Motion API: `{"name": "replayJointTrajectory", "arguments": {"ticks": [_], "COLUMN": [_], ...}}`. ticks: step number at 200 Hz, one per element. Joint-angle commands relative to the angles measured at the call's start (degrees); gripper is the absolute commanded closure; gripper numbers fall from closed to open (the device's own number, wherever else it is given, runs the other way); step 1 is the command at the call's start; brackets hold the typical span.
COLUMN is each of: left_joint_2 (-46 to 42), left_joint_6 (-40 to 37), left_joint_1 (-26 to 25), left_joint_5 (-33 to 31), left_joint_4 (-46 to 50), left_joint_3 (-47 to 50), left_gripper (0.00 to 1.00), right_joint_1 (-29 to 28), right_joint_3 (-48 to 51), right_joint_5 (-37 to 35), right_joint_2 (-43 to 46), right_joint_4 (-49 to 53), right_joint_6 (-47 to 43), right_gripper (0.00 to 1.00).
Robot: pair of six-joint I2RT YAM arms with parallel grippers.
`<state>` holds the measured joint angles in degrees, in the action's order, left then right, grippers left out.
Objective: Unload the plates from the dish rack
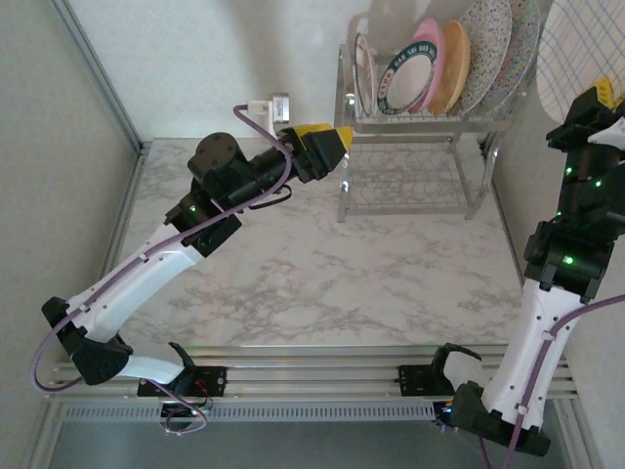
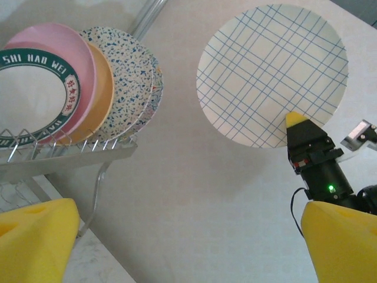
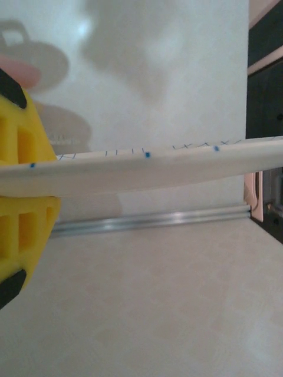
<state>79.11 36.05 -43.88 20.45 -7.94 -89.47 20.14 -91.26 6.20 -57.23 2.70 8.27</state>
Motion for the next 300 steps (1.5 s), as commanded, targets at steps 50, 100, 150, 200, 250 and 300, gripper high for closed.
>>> {"name": "replayJointTrajectory", "arguments": {"ticks": [50,100,150,200,250,300], "left_joint_2": [2.2,8.5,12.8,21.4,26.4,29.5], "left_joint_6": [8.1,13.9,21.3,28.1,25.7,27.5], "left_joint_1": [-0.6,0.7,3.6,4.7,6.3,7.6], "left_joint_5": [3.0,5.6,10.7,13.8,11.6,11.6], "left_joint_4": [-0.2,3.8,-0.9,-8.3,-2.4,-5.4], "left_joint_3": [-3.0,-9.6,-12.5,-19.4,-26.5,-29.7], "left_gripper": [0.06,0.12,0.14,0.22,0.32,0.44], "right_joint_1": [-2.0,-3.8,-7.1,-13.7,-18.5,-24.4], "right_joint_3": [-0.1,1.0,-0.5,-0.1,-4.3,-7.2], "right_joint_5": [9.8,15.6,18.3,17.6,18.0,18.4], "right_joint_2": [4.9,3.5,0.1,-3.0,-9.2,-14.3], "right_joint_4": [3.6,4.5,4.5,3.6,0.9,0.4], "right_joint_6": [20.5,37.3,43.7,45.3,48.0,48.1], "right_gripper": [1.0,1.0,1.0,1.0,1.0,1.0]}}
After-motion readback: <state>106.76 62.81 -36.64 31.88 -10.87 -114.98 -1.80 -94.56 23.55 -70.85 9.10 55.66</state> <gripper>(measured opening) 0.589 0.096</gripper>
